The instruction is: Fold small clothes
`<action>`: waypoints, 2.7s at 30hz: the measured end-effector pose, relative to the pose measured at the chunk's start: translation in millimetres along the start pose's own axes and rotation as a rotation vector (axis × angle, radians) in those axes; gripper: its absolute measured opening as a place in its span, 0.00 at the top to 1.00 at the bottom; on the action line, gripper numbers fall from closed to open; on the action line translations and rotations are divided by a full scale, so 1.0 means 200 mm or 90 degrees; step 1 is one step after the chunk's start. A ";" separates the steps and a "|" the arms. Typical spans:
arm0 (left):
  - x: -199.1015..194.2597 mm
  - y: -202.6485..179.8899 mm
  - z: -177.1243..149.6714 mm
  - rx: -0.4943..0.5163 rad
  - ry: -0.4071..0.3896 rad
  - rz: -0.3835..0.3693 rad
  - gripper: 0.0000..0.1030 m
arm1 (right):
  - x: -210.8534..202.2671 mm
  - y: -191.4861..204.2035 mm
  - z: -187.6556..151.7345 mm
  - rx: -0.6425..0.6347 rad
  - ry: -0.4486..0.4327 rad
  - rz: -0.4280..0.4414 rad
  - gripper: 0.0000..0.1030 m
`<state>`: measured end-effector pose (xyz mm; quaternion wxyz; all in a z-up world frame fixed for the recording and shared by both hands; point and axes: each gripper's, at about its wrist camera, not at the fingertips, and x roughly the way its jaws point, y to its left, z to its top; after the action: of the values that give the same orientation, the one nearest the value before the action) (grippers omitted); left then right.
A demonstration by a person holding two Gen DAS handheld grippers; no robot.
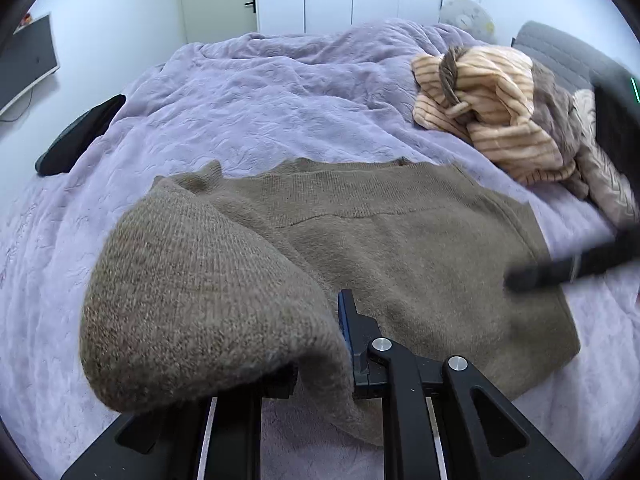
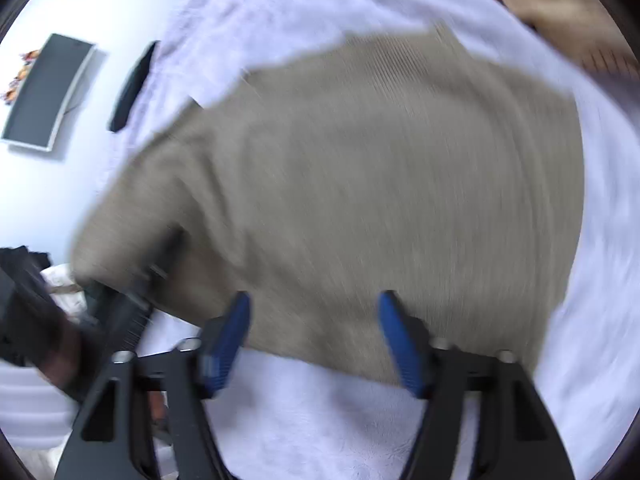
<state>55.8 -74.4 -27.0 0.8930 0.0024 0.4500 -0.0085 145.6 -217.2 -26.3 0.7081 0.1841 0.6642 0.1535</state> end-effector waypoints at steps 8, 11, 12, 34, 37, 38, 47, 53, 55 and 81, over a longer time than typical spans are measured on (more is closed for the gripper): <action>0.03 -0.09 -0.06 0.073 0.006 0.027 0.83 | 0.10 0.62 0.50 -0.176 0.155 0.052 0.14; 0.04 -0.11 -0.08 0.085 0.009 0.031 0.83 | 0.31 0.91 0.61 -0.261 0.251 -0.010 0.14; 0.05 -0.12 -0.08 0.089 0.010 0.032 0.83 | 0.36 0.97 0.62 -0.282 0.269 -0.023 0.14; 0.04 -0.18 -0.04 0.145 0.009 0.021 0.83 | 0.72 1.07 0.69 -0.314 0.309 -0.115 0.87; -0.02 -0.26 0.00 0.178 -0.012 0.006 0.83 | 0.51 0.92 0.72 -0.263 0.249 -0.053 0.87; -0.04 -0.29 0.02 0.189 -0.018 0.001 0.83 | 0.45 0.87 0.74 -0.243 0.227 -0.031 0.87; -0.16 -0.77 0.09 0.351 -0.069 -0.110 0.83 | -0.17 0.27 0.73 -0.087 0.020 0.107 0.94; -0.06 -0.98 -0.01 0.359 0.015 -0.169 0.82 | -0.24 -0.29 0.53 0.033 0.001 0.107 0.90; -0.05 -0.92 -0.02 0.300 0.047 -0.165 0.82 | -0.21 -0.39 0.43 0.047 0.013 0.102 0.89; 0.43 0.41 0.38 -0.302 0.155 -0.141 0.82 | 0.16 0.07 0.75 -0.123 0.047 0.198 0.22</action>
<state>168.9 5.8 -50.4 0.8017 -0.2547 0.5407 -0.0005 298.3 -198.0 -40.0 0.6656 0.2100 0.6351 0.3309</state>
